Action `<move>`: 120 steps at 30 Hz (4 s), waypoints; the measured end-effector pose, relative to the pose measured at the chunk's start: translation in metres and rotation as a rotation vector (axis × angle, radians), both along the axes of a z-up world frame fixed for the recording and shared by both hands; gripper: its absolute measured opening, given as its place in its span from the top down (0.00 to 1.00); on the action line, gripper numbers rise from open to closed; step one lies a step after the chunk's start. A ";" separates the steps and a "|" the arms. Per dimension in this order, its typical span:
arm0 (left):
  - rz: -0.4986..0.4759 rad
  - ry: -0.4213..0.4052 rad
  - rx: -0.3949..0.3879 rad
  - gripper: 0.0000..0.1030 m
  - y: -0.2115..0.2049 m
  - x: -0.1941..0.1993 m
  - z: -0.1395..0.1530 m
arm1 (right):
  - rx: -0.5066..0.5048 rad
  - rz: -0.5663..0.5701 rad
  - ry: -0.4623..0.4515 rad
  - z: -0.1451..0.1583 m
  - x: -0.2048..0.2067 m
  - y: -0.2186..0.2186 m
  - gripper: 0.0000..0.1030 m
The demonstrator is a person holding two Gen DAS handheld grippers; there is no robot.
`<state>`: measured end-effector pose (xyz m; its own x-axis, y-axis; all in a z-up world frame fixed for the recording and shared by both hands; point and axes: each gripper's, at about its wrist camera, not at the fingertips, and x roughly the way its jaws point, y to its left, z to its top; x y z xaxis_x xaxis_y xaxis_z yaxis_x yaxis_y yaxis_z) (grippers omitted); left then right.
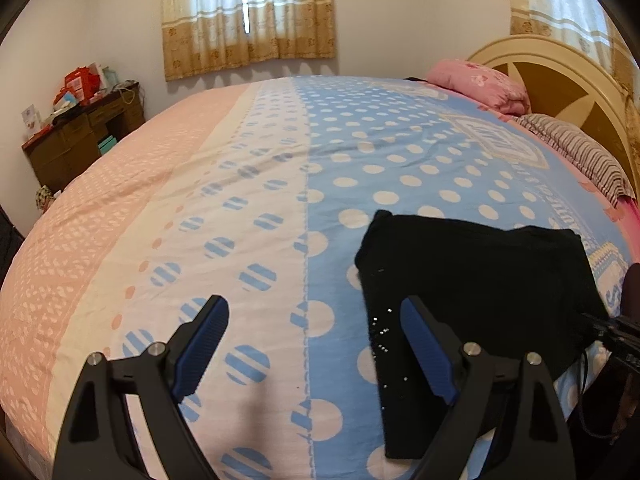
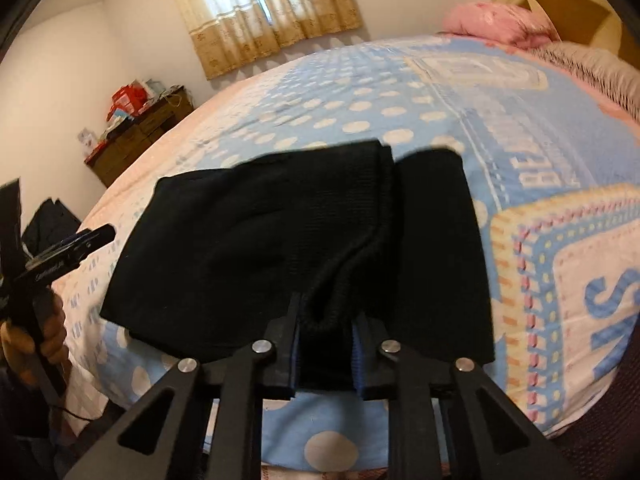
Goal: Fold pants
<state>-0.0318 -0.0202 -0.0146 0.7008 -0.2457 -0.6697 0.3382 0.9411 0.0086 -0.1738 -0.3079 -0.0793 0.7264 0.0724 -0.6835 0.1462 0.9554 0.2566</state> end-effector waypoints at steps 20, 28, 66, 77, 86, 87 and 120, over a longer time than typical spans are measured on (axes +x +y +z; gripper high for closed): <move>-0.055 0.011 0.047 0.12 -0.035 -0.012 -0.009 | -0.088 -0.078 0.037 0.007 -0.024 -0.042 0.72; -0.069 -0.020 0.026 0.10 -0.055 -0.004 0.009 | -0.179 -0.141 -0.128 0.066 -0.053 -0.040 0.70; -0.036 0.220 -0.098 0.04 -0.060 0.010 -0.040 | 0.130 -0.242 -0.052 0.003 -0.016 -0.073 0.39; 0.009 0.237 -0.029 0.00 -0.070 0.001 -0.049 | 0.052 -0.190 0.041 -0.024 -0.003 -0.041 0.39; 0.005 0.225 -0.011 0.01 -0.071 -0.002 -0.050 | 0.116 -0.200 0.026 -0.032 -0.005 -0.052 0.38; 0.001 0.223 -0.010 0.05 -0.072 -0.002 -0.050 | 0.113 -0.201 0.026 -0.032 -0.005 -0.052 0.38; -0.033 0.150 -0.131 0.83 -0.058 -0.008 -0.005 | -0.079 -0.059 -0.080 0.035 0.002 0.008 0.73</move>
<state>-0.0396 -0.0782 -0.0199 0.5853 -0.3589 -0.7270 0.3575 0.9191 -0.1659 -0.1723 -0.2999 -0.0440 0.7799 -0.0245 -0.6254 0.1854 0.9634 0.1934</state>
